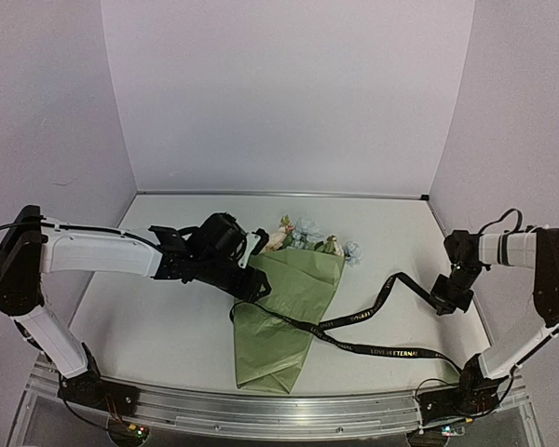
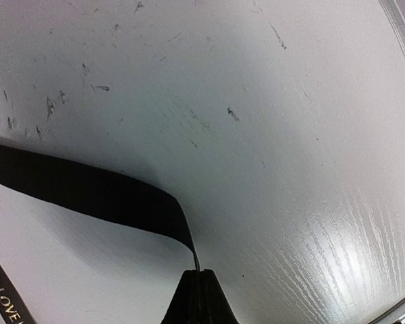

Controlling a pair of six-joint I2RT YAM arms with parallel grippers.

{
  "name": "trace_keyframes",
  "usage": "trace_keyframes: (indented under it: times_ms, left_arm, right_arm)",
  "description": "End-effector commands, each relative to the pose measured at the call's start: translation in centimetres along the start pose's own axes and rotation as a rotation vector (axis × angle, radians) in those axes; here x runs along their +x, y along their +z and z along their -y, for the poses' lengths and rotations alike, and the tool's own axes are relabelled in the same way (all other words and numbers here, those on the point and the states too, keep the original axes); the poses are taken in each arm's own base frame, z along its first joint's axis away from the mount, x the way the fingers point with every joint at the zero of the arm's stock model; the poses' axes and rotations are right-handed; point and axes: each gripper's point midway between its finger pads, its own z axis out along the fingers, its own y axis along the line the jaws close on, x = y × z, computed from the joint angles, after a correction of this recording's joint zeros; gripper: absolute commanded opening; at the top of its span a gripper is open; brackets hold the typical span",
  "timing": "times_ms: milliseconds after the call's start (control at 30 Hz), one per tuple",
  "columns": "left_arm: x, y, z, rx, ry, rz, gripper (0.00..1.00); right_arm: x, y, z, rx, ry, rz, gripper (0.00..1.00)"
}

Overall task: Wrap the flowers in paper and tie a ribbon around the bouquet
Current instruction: Pick up the right side of the ribbon from the center of the board, then cross the ribbon over the folded bouquet.

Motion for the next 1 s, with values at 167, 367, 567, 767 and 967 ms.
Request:
trace_keyframes:
  times_ms: [167, 367, 567, 767, 967]
  left_arm:
    - [-2.2, -1.8, 0.4, 0.007, -0.01, 0.069, 0.57]
    - [-2.1, -1.6, 0.5, 0.013, -0.009, 0.072, 0.57]
    - [-1.9, -2.1, -0.1, -0.01, -0.015, 0.09, 0.57]
    - [-1.7, -3.5, -2.4, -0.071, -0.106, 0.155, 0.58]
    - [-0.5, -4.3, -5.1, -0.088, -0.264, 0.181, 0.56]
  right_arm:
    - [-0.1, -1.9, -0.1, -0.033, -0.013, 0.032, 0.0]
    - [0.5, -4.9, -2.1, -0.163, -0.001, 0.041, 0.0]
    - [5.6, -13.9, -9.8, -0.403, -0.328, 0.025, 0.0]
    - [15.4, -21.9, -17.7, -0.597, -0.712, -0.101, 0.0]
    - [23.4, -27.0, -25.0, -0.734, -0.971, -0.194, 0.0]
